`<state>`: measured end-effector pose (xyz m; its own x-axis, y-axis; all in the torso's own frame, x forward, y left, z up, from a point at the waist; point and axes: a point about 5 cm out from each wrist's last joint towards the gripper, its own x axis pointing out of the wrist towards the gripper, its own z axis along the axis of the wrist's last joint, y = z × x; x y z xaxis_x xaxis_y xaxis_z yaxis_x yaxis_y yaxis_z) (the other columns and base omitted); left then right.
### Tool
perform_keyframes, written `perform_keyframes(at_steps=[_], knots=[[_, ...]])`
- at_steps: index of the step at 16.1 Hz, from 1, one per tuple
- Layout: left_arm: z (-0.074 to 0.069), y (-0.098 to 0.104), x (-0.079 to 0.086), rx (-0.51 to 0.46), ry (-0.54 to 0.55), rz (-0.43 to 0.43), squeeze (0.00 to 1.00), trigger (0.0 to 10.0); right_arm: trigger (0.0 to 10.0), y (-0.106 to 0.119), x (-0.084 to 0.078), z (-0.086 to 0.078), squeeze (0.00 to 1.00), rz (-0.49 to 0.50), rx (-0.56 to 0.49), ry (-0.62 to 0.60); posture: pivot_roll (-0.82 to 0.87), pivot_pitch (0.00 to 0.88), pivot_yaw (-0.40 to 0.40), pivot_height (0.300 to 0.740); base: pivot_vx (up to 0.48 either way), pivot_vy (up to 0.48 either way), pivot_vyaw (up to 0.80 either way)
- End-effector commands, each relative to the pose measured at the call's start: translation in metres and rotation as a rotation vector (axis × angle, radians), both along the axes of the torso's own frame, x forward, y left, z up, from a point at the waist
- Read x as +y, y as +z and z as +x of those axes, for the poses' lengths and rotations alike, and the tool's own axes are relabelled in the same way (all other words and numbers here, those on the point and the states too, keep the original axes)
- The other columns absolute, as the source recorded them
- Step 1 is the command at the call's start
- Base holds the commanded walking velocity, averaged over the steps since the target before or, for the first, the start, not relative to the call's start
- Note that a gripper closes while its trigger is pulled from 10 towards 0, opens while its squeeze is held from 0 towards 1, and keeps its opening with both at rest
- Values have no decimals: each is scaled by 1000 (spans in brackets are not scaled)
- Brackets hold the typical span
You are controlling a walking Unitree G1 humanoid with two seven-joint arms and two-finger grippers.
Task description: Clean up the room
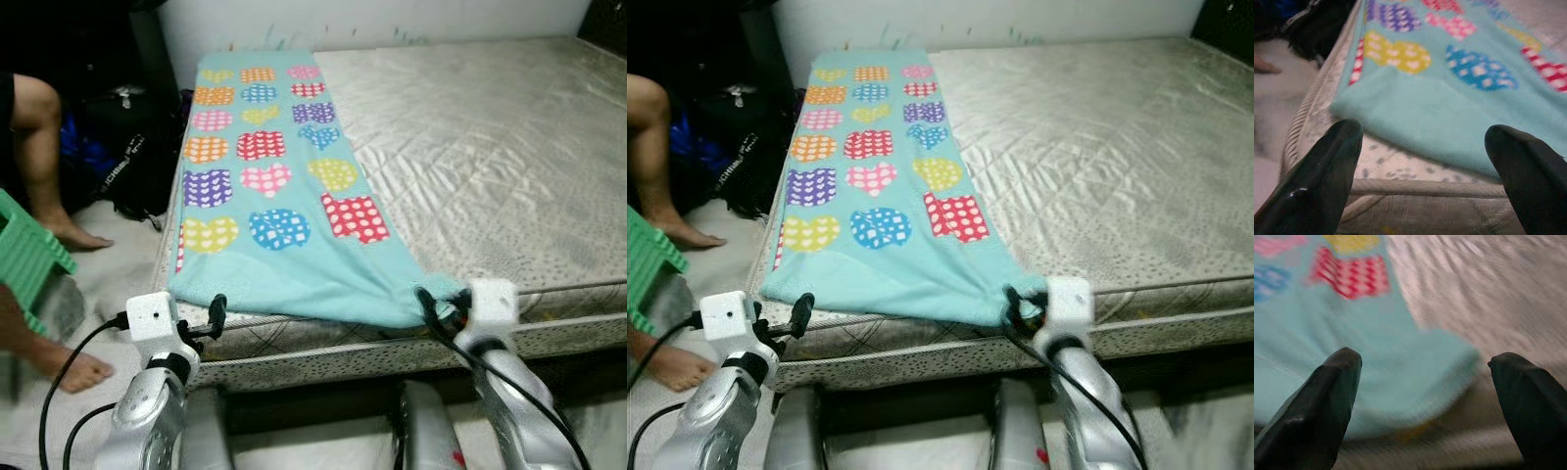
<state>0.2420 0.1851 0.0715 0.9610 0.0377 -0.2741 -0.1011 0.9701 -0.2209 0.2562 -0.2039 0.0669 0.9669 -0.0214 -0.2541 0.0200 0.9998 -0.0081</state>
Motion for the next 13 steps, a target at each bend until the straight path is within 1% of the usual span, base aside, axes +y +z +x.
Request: perform_keyframes(at_steps=[1,2,3,4,5,6,7,8,9,10,11,13], knots=[[6,-2,11,9,44,7,0,10000,10000,5,-12,-4,0,-18,2,-40,-132,33,27,501,0,0,0],[4,-1,13,7,50,6,0,10000,10000,7,-13,-8,0,-23,-1,-41,-142,55,31,501,0,0,0],[11,-4,19,19,60,16,0,10000,10000,8,-19,-11,0,-36,6,-51,-147,72,34,501,0,0,0],[18,-9,23,56,57,8,0,10000,10000,7,-25,-14,0,-53,16,-68,-154,96,34,501,0,0,0],[31,-14,24,86,30,-18,0,10000,10000,10,-29,-19,0,-58,22,-91,-173,126,41,501,0,0,0],[40,-14,22,86,16,-36,0,10000,10000,11,-30,-22,0,-59,21,-95,-178,134,42,501,0,0,0],[45,-13,20,78,10,-51,0,10000,10000,11,-31,-24,0,-62,24,-100,-180,136,42,501,0,0,0],[58,-11,13,69,-17,-70,0,10000,10000,11,-33,-29,0,-63,35,-111,-188,137,42,501,0,0,0],[68,-8,4,59,-49,-86,0,10000,10000,12,-33,-33,0,-62,39,-112,-207,142,46,501,0,0,0],[78,-6,-4,53,-84,-77,0,10000,10000,15,-33,-37,0,-62,41,-109,-218,149,46,501,0,0,0],[82,-3,-6,41,-97,-77,0,10000,10000,16,-34,-41,0,-65,46,-110,-228,160,49,501,0,0,0],[84,-2,-7,33,-122,-72,0,10000,10000,15,-37,-48,0,-73,64,-116,-229,167,49,501,0,0,0]])
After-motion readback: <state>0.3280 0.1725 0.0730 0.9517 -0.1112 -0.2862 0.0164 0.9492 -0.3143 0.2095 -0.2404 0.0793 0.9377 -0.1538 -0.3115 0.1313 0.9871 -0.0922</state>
